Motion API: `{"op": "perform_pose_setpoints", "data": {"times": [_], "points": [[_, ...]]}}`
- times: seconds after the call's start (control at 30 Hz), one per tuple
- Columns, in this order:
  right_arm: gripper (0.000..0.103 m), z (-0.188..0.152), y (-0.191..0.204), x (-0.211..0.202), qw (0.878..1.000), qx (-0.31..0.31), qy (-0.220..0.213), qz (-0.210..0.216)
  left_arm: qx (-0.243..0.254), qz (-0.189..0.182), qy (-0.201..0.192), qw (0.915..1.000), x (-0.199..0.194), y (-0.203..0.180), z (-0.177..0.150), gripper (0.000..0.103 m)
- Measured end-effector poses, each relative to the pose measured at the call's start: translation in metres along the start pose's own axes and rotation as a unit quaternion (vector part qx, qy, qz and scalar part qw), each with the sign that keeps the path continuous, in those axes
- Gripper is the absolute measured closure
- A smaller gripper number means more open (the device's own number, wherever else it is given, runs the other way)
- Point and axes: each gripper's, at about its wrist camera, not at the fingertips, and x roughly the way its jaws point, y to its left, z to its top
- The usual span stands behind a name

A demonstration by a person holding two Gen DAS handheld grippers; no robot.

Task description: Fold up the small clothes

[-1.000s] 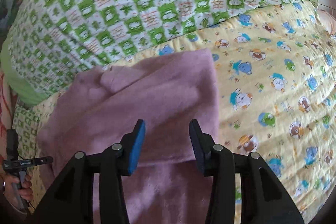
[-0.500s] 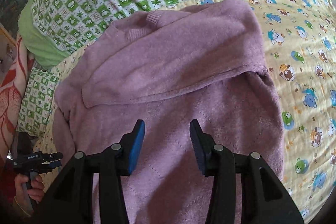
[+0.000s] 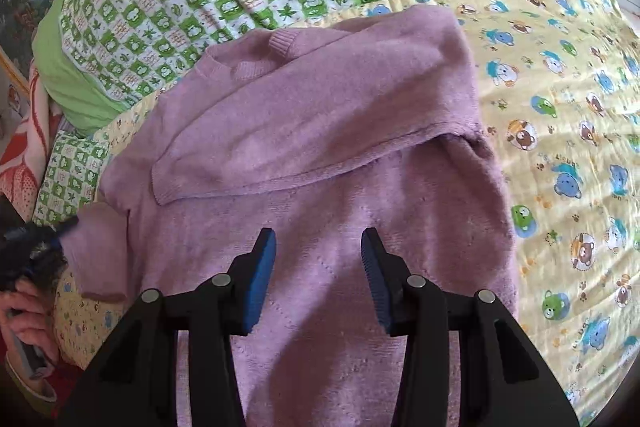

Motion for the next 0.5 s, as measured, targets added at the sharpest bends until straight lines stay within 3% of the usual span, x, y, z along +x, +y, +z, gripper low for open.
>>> {"op": "perform_pose_setpoints", "data": {"times": [0.13,0.27,0.5], "points": [[0.057,0.001,-0.006,-0.001,1.0,0.004,-0.002,0.003,0.032,-0.042,0.008,0.9986,0.04,-0.049,0.002,0.099],[0.057,0.003,-0.013,-0.003,1.0,0.006,-0.005,0.0,0.062,-0.058,0.017,0.9962,0.088,-0.084,0.0,0.099],[0.057,0.003,-0.027,-0.003,1.0,0.021,-0.001,-0.007,0.103,-0.003,0.079,0.9916,0.187,-0.086,-0.031,0.099]]}}
